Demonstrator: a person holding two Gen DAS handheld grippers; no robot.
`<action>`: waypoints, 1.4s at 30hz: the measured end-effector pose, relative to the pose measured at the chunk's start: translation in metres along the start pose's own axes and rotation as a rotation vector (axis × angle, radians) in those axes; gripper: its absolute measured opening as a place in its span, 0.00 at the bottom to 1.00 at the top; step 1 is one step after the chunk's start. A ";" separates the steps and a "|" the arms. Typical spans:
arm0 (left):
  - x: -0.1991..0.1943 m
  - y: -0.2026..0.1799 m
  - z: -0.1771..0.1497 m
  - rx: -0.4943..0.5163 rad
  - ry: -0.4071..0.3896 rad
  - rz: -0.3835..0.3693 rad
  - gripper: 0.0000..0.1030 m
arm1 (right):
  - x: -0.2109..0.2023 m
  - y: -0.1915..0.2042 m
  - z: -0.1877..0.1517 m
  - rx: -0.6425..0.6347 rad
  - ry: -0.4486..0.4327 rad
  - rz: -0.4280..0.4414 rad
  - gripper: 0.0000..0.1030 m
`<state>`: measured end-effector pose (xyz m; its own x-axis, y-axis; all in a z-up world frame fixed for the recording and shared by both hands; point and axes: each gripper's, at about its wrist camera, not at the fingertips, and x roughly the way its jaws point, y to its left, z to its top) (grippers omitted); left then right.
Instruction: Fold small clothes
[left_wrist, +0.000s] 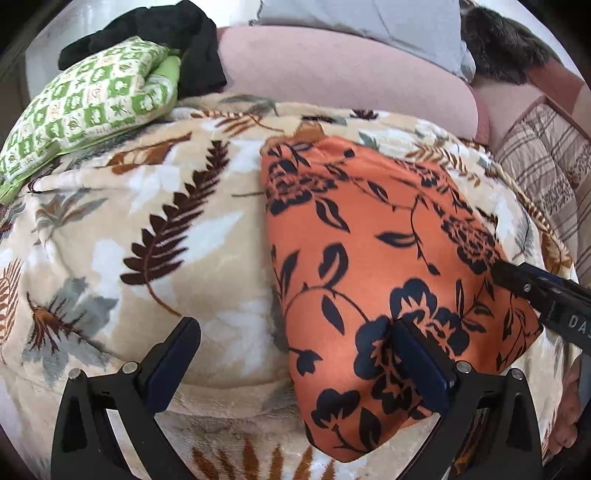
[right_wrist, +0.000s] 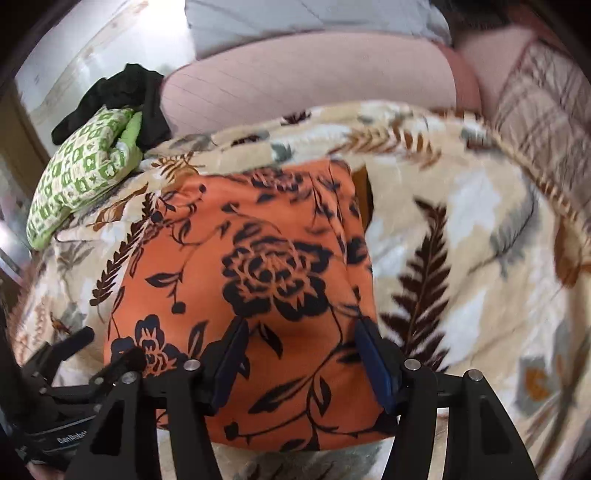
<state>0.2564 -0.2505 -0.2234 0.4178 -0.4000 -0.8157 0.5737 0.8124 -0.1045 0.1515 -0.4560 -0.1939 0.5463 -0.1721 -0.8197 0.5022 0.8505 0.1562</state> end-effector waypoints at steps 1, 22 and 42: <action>-0.001 0.001 0.001 -0.004 -0.010 0.000 1.00 | -0.005 0.001 0.003 -0.012 -0.019 -0.008 0.62; -0.026 0.004 0.005 -0.072 -0.147 -0.041 1.00 | -0.044 -0.003 0.013 -0.097 -0.153 -0.115 0.62; 0.010 0.020 0.029 -0.152 -0.045 -0.204 1.00 | -0.024 0.007 0.016 -0.137 -0.143 -0.186 0.62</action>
<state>0.2925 -0.2502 -0.2169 0.3371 -0.5779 -0.7432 0.5386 0.7659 -0.3512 0.1522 -0.4540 -0.1640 0.5473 -0.3920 -0.7395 0.5131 0.8552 -0.0736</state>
